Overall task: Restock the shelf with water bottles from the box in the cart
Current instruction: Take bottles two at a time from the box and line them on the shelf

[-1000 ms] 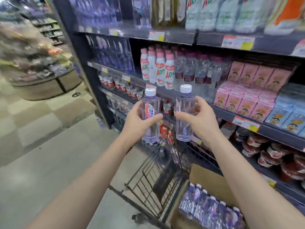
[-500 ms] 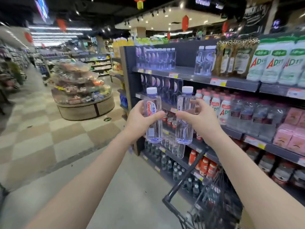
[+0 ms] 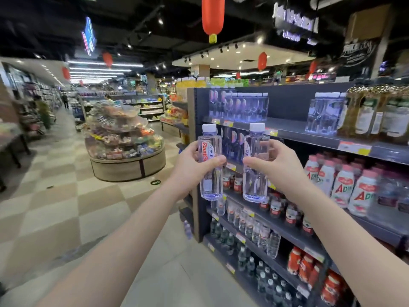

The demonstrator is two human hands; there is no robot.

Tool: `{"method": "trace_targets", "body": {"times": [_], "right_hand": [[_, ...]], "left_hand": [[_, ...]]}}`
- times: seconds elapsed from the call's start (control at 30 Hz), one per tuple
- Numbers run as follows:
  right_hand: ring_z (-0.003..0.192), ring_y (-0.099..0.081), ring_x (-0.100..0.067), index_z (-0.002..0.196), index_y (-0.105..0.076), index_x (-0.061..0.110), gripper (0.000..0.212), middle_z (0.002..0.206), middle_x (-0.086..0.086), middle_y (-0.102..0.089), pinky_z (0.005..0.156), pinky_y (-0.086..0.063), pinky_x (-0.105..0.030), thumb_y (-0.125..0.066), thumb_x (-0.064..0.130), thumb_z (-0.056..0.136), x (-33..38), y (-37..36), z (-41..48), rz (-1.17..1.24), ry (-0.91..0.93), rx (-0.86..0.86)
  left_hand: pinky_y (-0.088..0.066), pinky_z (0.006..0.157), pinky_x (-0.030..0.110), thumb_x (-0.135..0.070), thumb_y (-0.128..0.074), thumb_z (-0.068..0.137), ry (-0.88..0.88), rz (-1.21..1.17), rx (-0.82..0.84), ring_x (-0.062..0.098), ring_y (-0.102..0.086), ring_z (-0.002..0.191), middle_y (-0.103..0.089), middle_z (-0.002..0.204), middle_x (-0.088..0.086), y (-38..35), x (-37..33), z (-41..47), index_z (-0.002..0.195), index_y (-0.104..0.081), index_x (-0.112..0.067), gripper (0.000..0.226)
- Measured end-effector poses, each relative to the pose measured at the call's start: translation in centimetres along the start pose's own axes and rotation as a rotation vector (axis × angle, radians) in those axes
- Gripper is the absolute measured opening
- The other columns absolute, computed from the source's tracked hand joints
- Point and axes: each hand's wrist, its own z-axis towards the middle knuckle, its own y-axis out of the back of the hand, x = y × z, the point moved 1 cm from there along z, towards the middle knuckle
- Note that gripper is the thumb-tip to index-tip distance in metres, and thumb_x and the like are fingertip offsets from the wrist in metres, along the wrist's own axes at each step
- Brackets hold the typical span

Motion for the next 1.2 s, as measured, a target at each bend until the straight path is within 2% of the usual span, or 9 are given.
{"method": "trace_targets", "body": {"times": [0.13, 0.37, 0.47, 0.6, 0.7, 0.87, 1.0, 1.13, 1.2], "right_hand": [[0.098, -0.071, -0.012, 0.147, -0.051, 0.022, 0.088, 0.108, 0.011, -0.072, 0.088, -0.055, -0.035, -0.086, 0.056, 0.074, -1.7, -3.5, 6.9, -0.017, 0.034, -0.023], [0.097, -0.071, -0.022, 0.116, -0.062, 0.026, 0.054, 0.103, 0.004, -0.072, 0.088, -0.057, -0.042, -0.089, 0.047, 0.075, -3.9, -8.8, 18.7, -0.042, 0.019, -0.061], [0.098, -0.07, -0.015, 0.113, -0.06, 0.036, 0.046, 0.103, 0.01, -0.071, 0.079, -0.054, -0.031, -0.087, 0.047, 0.077, -4.5, -10.4, 23.0, -0.053, 0.008, -0.061], [0.092, -0.071, -0.01, 0.14, -0.057, 0.031, 0.072, 0.101, 0.014, -0.073, 0.07, -0.051, -0.02, -0.088, 0.047, 0.077, -5.8, -13.1, 28.3, -0.069, 0.001, -0.107], [0.081, -0.072, -0.007, 0.117, -0.062, 0.039, 0.045, 0.091, 0.013, -0.074, 0.057, -0.049, -0.009, -0.087, 0.039, 0.08, -7.1, -15.0, 32.1, -0.091, -0.024, -0.145], [0.09, -0.071, -0.013, 0.101, -0.06, 0.046, 0.038, 0.101, 0.004, -0.073, 0.073, -0.054, -0.025, -0.089, 0.042, 0.077, -8.6, -18.0, 37.8, -0.158, -0.067, -0.28], [0.086, -0.072, -0.01, 0.109, -0.06, 0.043, 0.044, 0.099, 0.006, -0.075, 0.073, -0.052, -0.029, -0.09, 0.039, 0.077, -9.6, -18.2, 41.8, -0.143, -0.096, -0.41], [0.088, -0.07, -0.002, 0.111, -0.052, 0.04, 0.045, 0.103, 0.011, -0.073, 0.075, -0.048, -0.022, -0.086, 0.041, 0.081, -10.5, -16.3, 45.0, -0.178, -0.141, -0.484], [0.091, -0.071, -0.005, 0.12, -0.055, 0.032, 0.052, 0.106, 0.008, -0.073, 0.076, -0.051, -0.024, -0.086, 0.042, 0.08, -10.9, -15.1, 46.7, -0.196, -0.15, -0.509]], "left_hand": [[-0.06, 0.094, 0.037, -0.04, -0.089, 0.078, -0.025, 0.023, 0.029, 0.002, -0.072, 0.1, -0.077, 0.111, -0.013, 2.0, 3.4, 6.8, 0.128, -0.064, -0.032, 0.057], [-0.061, 0.093, 0.044, -0.034, -0.089, 0.08, -0.024, -0.015, 0.083, 0.01, -0.074, 0.103, -0.077, 0.111, -0.01, 5.2, 8.9, 19.1, 0.127, -0.064, -0.033, 0.054], [-0.061, 0.093, 0.048, -0.041, -0.089, 0.076, -0.021, -0.026, 0.086, 0.015, -0.075, 0.103, -0.078, 0.111, -0.008, 6.6, 10.8, 24.4, 0.124, -0.065, -0.034, 0.055], [-0.062, 0.09, 0.044, -0.04, -0.089, 0.078, -0.056, -0.03, 0.127, 0.012, -0.076, 0.098, -0.079, 0.104, -0.011, 7.6, 13.9, 31.5, 0.121, -0.065, -0.036, 0.05], [-0.063, 0.086, 0.035, -0.04, -0.088, 0.08, -0.104, -0.046, 0.208, 0.009, -0.075, 0.098, -0.078, 0.107, -0.01, 7.7, 16.4, 37.0, 0.125, -0.064, -0.035, 0.051], [-0.06, 0.077, 0.022, -0.036, -0.088, 0.081, -0.151, -0.115, 0.38, 0.01, -0.075, 0.098, -0.079, 0.106, -0.008, 6.9, 20.5, 46.4, 0.124, -0.065, -0.032, 0.05], [-0.058, 0.078, 0.031, -0.037, -0.088, 0.08, -0.14, -0.156, 0.491, 0.016, -0.075, 0.097, -0.079, 0.103, -0.006, 5.1, 21.9, 53.0, 0.118, -0.067, -0.031, 0.044], [-0.052, 0.067, 0.008, -0.026, -0.085, 0.084, -0.137, -0.23, 0.588, -0.016, -0.068, 0.089, -0.073, 0.082, -0.035, 1.6, 22.9, 58.4, 0.104, -0.057, -0.043, 0.038], [-0.054, 0.068, 0.01, -0.023, -0.084, 0.086, -0.138, -0.247, 0.647, -0.014, -0.069, 0.086, -0.073, 0.08, -0.033, -0.4, 23.0, 59.9, 0.102, -0.057, -0.04, 0.036]]}}
